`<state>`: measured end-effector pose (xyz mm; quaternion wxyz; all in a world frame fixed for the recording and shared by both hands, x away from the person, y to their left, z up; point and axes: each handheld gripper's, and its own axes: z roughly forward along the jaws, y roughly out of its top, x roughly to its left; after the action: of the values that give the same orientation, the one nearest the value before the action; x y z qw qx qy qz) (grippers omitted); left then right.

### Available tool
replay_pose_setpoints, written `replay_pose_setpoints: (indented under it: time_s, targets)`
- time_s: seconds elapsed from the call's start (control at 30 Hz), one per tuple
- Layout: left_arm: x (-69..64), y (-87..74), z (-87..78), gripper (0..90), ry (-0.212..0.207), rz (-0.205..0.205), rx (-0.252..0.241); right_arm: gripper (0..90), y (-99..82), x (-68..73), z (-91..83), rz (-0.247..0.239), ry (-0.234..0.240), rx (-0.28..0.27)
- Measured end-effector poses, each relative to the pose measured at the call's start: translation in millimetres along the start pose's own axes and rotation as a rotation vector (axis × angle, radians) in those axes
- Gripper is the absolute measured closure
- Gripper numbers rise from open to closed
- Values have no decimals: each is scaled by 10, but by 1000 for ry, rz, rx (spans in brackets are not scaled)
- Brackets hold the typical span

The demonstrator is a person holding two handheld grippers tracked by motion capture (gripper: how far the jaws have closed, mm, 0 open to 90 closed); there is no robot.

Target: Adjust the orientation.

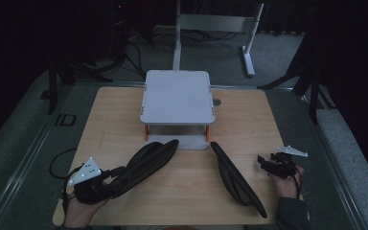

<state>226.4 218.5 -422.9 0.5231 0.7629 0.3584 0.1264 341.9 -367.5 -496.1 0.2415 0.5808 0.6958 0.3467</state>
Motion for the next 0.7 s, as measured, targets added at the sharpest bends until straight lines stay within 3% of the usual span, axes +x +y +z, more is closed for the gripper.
replay_pose_setpoints:
  time_s: [0.2,0.3,0.5,0.53,0.6,0.7]
  targets:
    - [-75,17,189,565,-47,27,34,371,0,-3,-1,1,1,0]
    - [-98,28,255,555,-31,41,55,371,0,-4,-2,2,1,-1]
    - [-100,58,359,529,-36,62,70,371,1,4,4,-2,5,2]
    - [-115,82,455,522,-43,89,98,371,1,9,7,-3,4,4]
    - [-122,102,557,510,-62,99,122,371,2,11,8,-4,4,3]
    - [-199,123,750,483,-129,148,184,371,1,6,7,-1,3,3]
